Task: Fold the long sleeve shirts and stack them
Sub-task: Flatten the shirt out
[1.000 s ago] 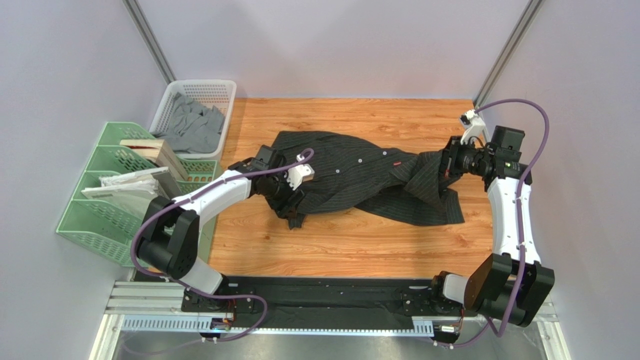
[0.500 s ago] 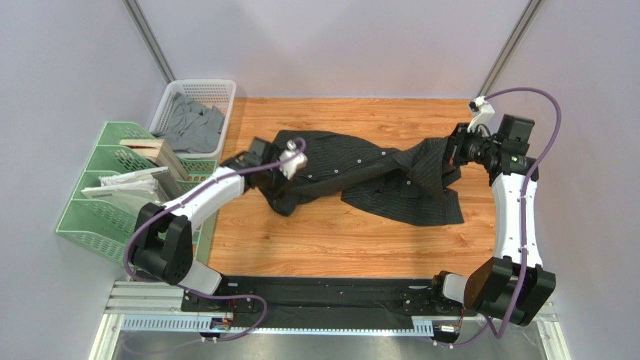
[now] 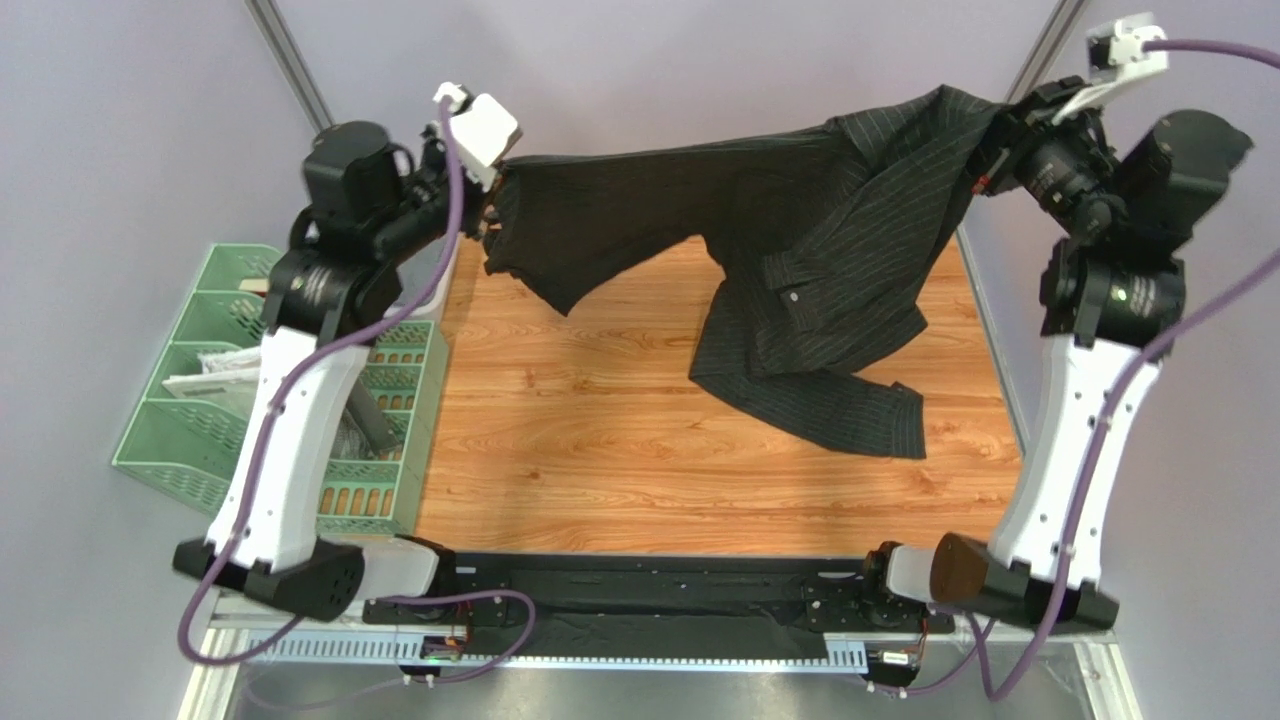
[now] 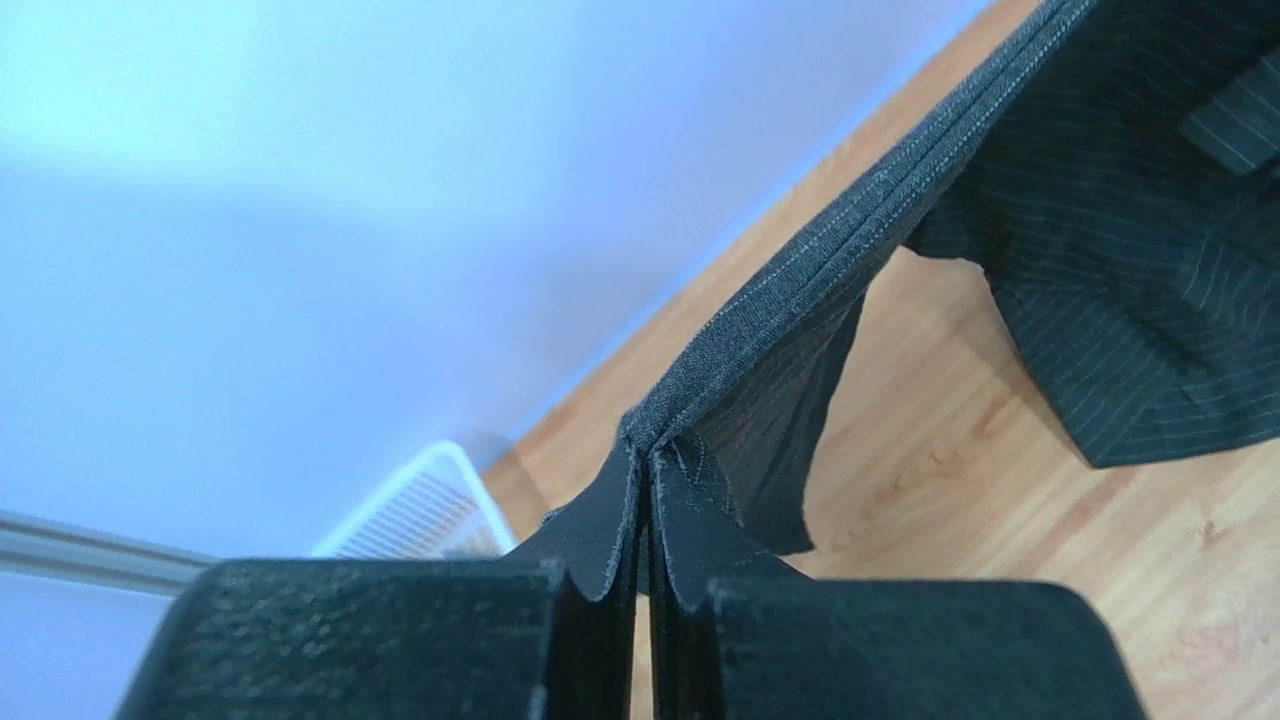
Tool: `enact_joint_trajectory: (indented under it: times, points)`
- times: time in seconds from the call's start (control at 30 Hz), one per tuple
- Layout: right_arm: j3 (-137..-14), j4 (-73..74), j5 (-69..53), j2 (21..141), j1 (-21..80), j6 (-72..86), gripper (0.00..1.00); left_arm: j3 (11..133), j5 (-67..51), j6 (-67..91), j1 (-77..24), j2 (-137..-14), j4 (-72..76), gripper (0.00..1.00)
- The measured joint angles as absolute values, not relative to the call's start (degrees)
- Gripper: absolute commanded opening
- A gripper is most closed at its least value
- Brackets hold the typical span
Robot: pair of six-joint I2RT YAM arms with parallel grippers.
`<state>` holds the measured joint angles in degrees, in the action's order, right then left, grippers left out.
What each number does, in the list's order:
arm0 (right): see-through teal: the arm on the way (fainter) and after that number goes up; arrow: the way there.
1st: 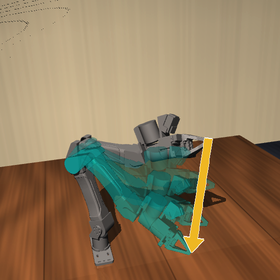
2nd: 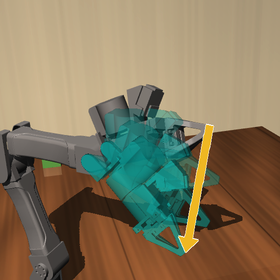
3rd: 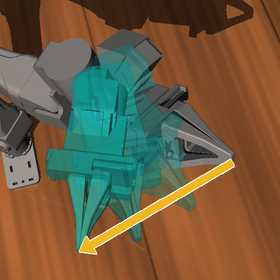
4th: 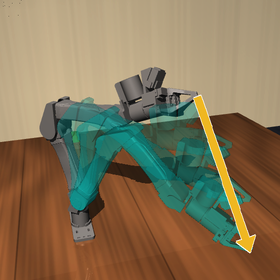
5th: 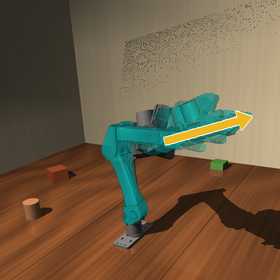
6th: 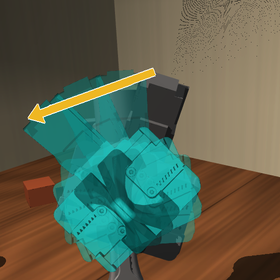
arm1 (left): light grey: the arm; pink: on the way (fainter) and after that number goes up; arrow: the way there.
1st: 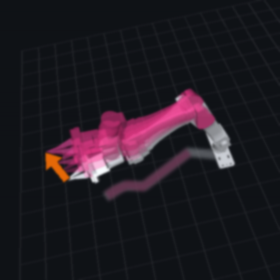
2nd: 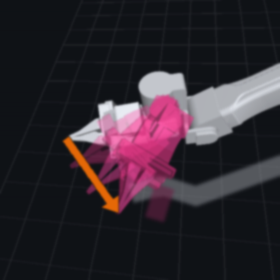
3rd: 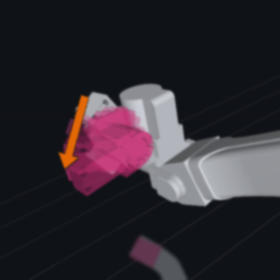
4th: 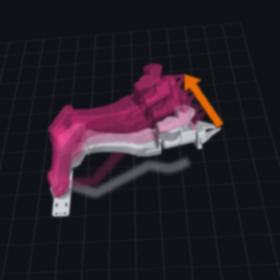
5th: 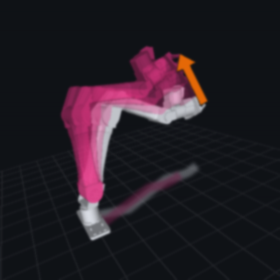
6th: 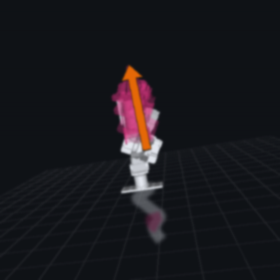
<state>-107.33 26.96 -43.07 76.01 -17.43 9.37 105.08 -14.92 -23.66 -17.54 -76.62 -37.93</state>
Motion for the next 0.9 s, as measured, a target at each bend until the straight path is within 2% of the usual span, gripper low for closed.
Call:
enact_joint_trajectory:
  times: [0.3, 0.47, 0.63, 0.73, 0.9]
  points:
    - [-105.6, 27.0, -31.7, 46.6, -17.9, 1.4, 0.00, 100.7, -18.1, -24.4, -17.9, -50.7, -34.4, 0.00]
    - [-113.3, 20.6, -28.6, 42.0, -18.2, -3.1, 0.00, 107.0, -17.2, -24.2, -17.9, -48.8, -31.0, 0.00]
    - [-115.4, 19.0, -31.7, 49.2, -18.3, -6.0, 0.00, 108.4, -15.1, -24.4, -17.9, -55.4, -28.0, 0.00]
    - [-113.4, 19.1, -35.2, 59.0, -17.5, -7.1, 0.00, 105.3, -13.7, -24.9, -17.9, -63.1, -24.9, 0.00]
    - [-102.6, 20.9, -35.1, 80.2, -13.6, -11.3, 0.00, 96.6, -12.8, -26.5, -17.4, -80.2, -19.8, 0.00]
